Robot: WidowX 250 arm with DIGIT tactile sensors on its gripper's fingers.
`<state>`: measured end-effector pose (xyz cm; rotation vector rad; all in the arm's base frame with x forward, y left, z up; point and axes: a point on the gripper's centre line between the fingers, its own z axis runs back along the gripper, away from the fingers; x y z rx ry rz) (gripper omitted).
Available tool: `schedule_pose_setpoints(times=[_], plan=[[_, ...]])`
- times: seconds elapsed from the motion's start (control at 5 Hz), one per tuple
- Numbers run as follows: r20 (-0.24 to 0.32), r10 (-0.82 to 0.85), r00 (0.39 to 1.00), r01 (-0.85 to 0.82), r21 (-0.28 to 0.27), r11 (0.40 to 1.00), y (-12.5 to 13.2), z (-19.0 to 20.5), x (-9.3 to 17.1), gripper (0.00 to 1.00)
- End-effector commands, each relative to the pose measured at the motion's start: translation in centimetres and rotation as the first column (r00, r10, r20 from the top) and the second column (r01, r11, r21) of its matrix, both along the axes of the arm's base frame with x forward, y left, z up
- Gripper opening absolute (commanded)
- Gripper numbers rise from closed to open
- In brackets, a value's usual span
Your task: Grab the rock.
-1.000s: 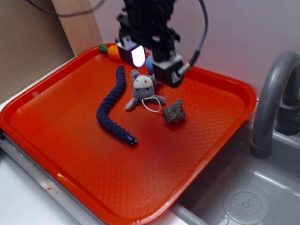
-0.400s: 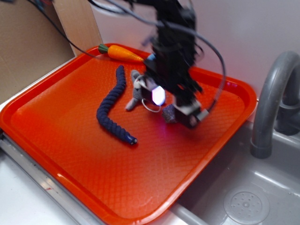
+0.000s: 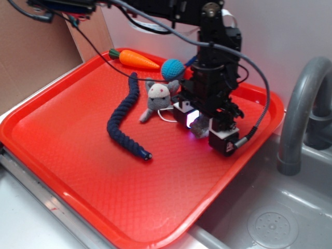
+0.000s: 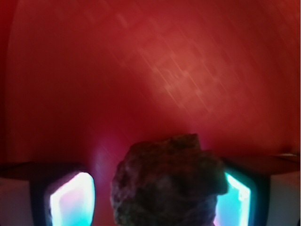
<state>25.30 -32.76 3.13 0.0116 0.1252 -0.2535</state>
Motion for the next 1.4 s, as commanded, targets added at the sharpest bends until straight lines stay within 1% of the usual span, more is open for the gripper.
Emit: schedule_pose_setpoints(times=[0.0, 0.2, 0.4, 0.6, 0.8, 1.0, 1.2], plan=[[0.067, 0.069, 0.995, -0.07, 0.008, 0.998, 1.1, 2.1, -1.1, 0.0], [0.12, 0.131, 0.984, -0.128, -0.028, 0.991, 4.2, 6.5, -2.2, 0.0], [0.2, 0.236, 0.951, -0.216, -0.118, 0.969, 9.0, 11.1, -4.5, 0.0], [0.272, 0.266, 0.925, -0.248, -0.1, 0.964, 12.4, 14.9, -5.9, 0.0], [0.356, 0.346, 0.868, -0.338, -0.088, 0.937, 16.3, 18.4, -7.9, 0.0], [0.398, 0.386, 0.832, -0.386, -0.084, 0.918, 18.4, 20.2, -9.2, 0.0], [0.409, 0.467, 0.784, -0.466, -0.109, 0.878, 20.5, 20.0, -9.7, 0.0]])
